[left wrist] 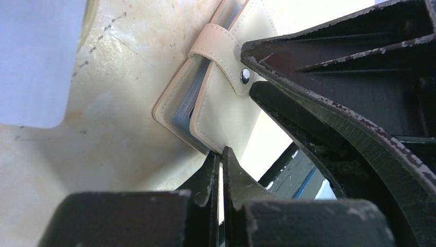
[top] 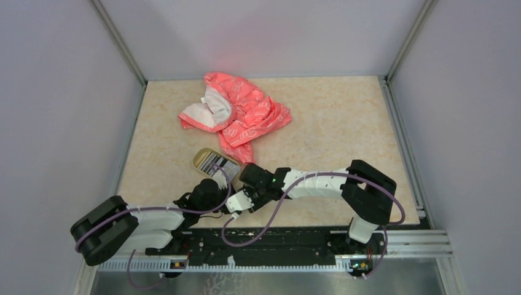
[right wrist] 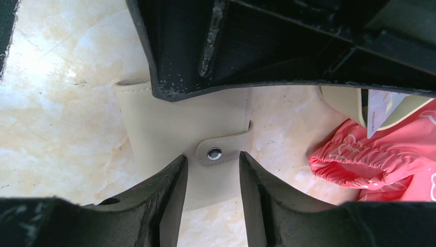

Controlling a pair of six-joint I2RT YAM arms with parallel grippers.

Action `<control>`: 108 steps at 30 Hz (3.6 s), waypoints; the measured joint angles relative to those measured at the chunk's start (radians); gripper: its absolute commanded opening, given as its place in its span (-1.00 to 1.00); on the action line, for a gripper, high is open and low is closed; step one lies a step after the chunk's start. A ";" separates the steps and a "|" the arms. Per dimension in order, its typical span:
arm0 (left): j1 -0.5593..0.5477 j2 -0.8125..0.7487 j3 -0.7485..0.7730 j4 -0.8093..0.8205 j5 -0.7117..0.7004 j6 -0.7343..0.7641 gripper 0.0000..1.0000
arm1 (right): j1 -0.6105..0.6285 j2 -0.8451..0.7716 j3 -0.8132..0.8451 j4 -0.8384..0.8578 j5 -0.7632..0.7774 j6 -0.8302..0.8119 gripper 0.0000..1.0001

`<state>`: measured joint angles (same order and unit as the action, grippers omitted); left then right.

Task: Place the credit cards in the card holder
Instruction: Open the card holder at the center of the board.

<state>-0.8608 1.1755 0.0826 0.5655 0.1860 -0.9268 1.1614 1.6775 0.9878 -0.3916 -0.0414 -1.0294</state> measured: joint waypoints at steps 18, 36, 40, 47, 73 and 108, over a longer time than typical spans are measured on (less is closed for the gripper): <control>0.000 0.000 -0.009 0.016 -0.002 0.002 -0.96 | 0.003 0.017 0.009 -0.027 0.000 0.038 -0.86; -0.001 0.028 -0.024 0.083 0.006 0.042 -0.99 | -0.075 -0.024 -0.020 0.001 -0.140 0.109 -1.00; -0.001 0.047 -0.025 0.111 0.016 0.049 -1.00 | -0.098 -0.036 -0.038 0.021 -0.172 0.125 -0.84; -0.002 0.068 -0.031 0.149 0.046 0.056 -1.00 | -0.109 -0.082 -0.089 0.073 -0.196 0.136 -0.31; -0.009 0.170 -0.049 0.288 0.155 0.030 -1.00 | -0.089 -0.085 -0.079 0.001 -0.227 0.091 -0.22; -0.008 0.188 -0.057 0.321 0.117 0.040 -1.00 | -0.259 -0.039 -0.017 -0.089 -0.496 0.210 -1.00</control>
<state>-0.8688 1.3632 0.0254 0.8864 0.3027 -0.8867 0.9024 1.6382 0.9707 -0.4808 -0.5373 -0.8192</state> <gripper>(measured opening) 0.006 0.117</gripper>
